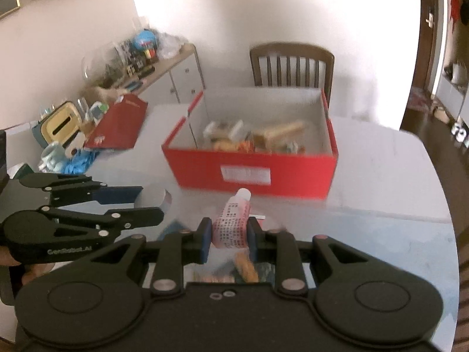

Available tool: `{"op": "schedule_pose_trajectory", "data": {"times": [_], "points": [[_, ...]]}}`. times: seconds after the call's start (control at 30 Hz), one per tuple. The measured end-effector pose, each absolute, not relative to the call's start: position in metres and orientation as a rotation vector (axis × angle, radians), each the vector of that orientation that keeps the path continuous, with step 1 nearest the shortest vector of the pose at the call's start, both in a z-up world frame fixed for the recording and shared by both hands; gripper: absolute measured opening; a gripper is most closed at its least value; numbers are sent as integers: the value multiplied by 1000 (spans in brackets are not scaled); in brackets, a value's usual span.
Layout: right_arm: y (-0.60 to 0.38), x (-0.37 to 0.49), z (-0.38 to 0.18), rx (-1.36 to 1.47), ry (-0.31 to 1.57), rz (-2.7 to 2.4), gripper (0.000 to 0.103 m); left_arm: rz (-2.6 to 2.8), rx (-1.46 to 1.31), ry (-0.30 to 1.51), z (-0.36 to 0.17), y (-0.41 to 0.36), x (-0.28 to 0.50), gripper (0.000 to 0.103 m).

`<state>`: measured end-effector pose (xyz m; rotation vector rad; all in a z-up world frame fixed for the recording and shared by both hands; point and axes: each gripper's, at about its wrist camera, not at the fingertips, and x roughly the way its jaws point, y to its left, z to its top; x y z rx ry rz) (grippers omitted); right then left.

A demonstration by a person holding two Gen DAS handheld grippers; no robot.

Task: Organize objects
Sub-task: 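Carry the white disc and the pink packet with both tools over the red box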

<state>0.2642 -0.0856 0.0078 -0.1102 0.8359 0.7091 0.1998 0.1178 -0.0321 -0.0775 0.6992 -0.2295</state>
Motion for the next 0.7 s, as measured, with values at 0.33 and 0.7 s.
{"op": "schedule_pose_trajectory", "data": {"times": [0.33,0.7], "points": [[-53,312,26,-132,775,695,24,-202,-21,668,-8,146,262,38],[-17,360,23,-171,750,656,24,-177,51,692,-2,171,330,38]]}}
